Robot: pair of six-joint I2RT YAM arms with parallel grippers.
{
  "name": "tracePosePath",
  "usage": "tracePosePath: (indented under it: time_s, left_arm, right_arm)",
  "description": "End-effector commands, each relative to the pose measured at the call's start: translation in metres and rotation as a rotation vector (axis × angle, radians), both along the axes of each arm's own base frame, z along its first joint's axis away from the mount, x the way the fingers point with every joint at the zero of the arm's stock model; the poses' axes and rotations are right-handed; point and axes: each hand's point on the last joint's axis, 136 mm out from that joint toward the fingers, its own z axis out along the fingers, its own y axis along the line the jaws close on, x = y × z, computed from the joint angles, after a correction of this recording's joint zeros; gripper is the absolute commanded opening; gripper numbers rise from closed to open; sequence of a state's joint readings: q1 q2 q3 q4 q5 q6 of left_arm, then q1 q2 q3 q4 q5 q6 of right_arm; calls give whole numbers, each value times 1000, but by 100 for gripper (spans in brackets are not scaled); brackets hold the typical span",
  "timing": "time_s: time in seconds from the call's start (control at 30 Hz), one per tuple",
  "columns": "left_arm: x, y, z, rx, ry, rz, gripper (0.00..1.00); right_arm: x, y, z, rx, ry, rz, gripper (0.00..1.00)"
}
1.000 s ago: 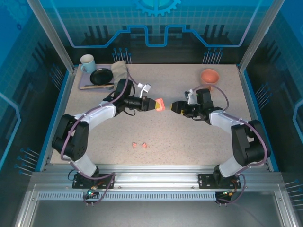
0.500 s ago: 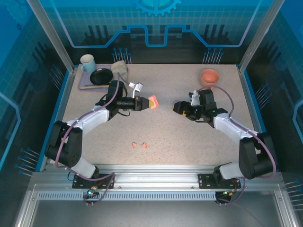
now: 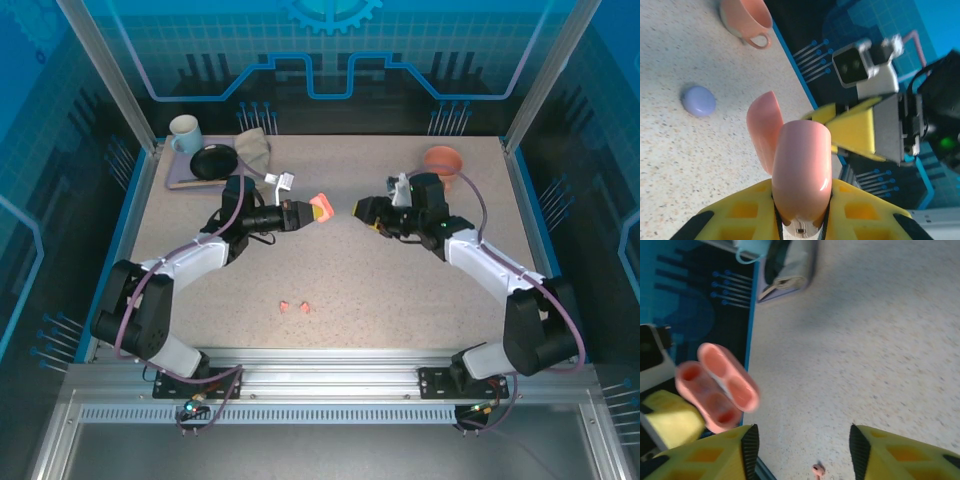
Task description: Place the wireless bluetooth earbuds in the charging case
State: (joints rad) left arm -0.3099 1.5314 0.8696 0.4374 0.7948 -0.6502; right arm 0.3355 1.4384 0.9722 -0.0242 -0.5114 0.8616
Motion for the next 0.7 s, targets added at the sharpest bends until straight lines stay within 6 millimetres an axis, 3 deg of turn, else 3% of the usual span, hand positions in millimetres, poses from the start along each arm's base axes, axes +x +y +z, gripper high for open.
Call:
tracePosePath:
  time_s: [0.0, 0.3, 0.67]
  left_arm:
    - [-9, -9, 20, -39, -38, -128, 0]
    - [-15, -14, 26, -35, -31, -211, 0]
    - [-15, -17, 23, -26, -18, -232, 0]
  right_arm:
    - [-7, 14, 17, -57, -113, 169, 50]
    - [-15, 21, 8, -94, -194, 333, 39]
    - [-14, 23, 8, -76, -200, 332, 38]
